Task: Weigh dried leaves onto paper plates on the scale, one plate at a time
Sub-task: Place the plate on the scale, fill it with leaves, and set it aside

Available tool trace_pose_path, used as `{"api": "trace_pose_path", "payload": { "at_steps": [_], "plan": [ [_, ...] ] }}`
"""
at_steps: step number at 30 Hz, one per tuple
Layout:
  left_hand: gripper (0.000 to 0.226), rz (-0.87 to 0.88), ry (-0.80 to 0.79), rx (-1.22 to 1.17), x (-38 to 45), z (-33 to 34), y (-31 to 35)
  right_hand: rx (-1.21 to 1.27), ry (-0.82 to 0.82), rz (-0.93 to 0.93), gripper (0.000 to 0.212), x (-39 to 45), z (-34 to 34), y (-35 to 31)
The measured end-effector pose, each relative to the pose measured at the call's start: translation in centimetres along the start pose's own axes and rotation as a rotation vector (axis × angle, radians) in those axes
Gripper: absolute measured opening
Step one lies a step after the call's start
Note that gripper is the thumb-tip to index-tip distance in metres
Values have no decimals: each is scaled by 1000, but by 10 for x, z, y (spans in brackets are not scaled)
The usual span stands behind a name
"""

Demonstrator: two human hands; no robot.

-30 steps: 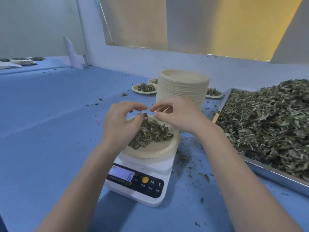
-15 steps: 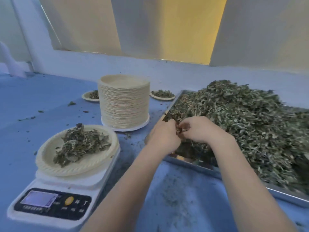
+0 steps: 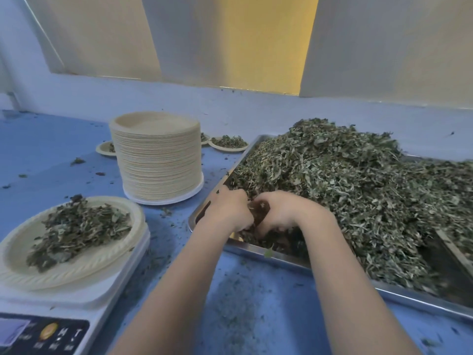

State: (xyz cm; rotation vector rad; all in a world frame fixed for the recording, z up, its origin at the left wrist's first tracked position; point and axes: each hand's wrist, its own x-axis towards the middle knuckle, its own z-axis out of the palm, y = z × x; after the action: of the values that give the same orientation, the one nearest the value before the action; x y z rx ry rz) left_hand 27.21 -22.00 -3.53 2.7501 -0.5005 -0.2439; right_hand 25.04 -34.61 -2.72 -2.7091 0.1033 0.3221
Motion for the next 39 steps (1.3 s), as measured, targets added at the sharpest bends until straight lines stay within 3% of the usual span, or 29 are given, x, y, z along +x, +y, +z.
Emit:
{"api": "trace_pose_path", "payload": {
  "at_steps": [2,5,9,11,15,18,26,28,31,34,37,39],
  "plan": [
    [58,-36,-71,32,-2,-2,1,-101,-30,98,79,-1,2,-2],
    [52,18,-146,-18,-2,5,4,-51,-48,76,53,1,7,-8],
    [31,45,-72,-178,-1,10,0,29,-2,8,25,5,11,-11],
    [33,25,-46,-267,-3,7,-1,64,67,-14,19,5,10,-12],
    [47,67,101,-302,-9,-10,-1,115,238,-97,12,-6,-2,-20],
    [44,104,173,-362,-22,-31,-8,137,315,-178,12,-20,-11,-38],
    [35,3,309,-364,-78,-93,-80,172,277,-405,6,-30,3,-140],
    [40,-67,340,-368,-92,-105,-107,200,255,-467,14,-28,12,-171],
    [43,-123,362,-416,-111,-118,-144,175,202,-535,11,-23,27,-208],
    [48,-149,315,-525,-127,-123,-170,35,102,-542,30,-18,33,-226],
    [56,-154,234,-613,-135,-123,-186,-162,-76,-467,64,-15,27,-221],
    [51,-161,277,-583,-135,-124,-194,-151,-86,-445,64,-14,23,-215]
  ]
}}
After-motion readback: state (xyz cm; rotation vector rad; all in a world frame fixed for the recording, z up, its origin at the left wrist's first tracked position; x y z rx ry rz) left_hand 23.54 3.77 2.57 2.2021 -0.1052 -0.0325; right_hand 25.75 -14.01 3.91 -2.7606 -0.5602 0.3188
